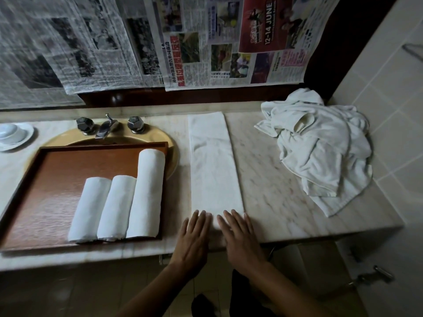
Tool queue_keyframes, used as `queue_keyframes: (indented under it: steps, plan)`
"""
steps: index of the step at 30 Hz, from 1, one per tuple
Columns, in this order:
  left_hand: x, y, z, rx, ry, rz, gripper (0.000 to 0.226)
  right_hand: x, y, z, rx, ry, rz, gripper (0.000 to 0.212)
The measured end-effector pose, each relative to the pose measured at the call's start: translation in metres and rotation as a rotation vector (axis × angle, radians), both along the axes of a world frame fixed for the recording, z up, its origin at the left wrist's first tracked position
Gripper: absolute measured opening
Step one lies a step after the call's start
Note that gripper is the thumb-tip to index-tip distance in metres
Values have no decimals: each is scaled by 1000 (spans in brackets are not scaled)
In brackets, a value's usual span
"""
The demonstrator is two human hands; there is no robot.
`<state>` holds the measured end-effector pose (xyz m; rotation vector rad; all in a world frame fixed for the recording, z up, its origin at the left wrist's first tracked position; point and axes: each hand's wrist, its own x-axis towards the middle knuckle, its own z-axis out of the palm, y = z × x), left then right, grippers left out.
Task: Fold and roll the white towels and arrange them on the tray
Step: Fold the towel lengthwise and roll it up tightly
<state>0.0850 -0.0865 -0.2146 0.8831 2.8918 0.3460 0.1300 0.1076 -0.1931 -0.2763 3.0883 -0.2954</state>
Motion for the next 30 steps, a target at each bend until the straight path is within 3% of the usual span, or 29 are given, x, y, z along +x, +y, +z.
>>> queue_keyframes:
  steps: [8, 12, 15, 21, 27, 30]
  plan:
    - [-41, -3, 19, 7, -42, -58, 59, -37, 21, 7, 31, -85, 81, 81]
    - [-32, -6, 27, 149, -116, -6, 52, -37, 34, 9, -39, -101, 115, 84]
    - [-18, -9, 31, 201, -145, 9, 42, -24, 38, 11, -151, -153, 64, 69]
    - [-10, -15, 32, 213, -274, 90, 47, -4, 50, 14, -383, -161, 0, 39]
    - [-29, -10, 36, 114, -374, 158, 52, 5, 30, 20, -210, 62, -34, 41]
    - [-36, -6, 43, 250, -445, 305, 27, 23, 3, 24, -154, 77, -56, 54]
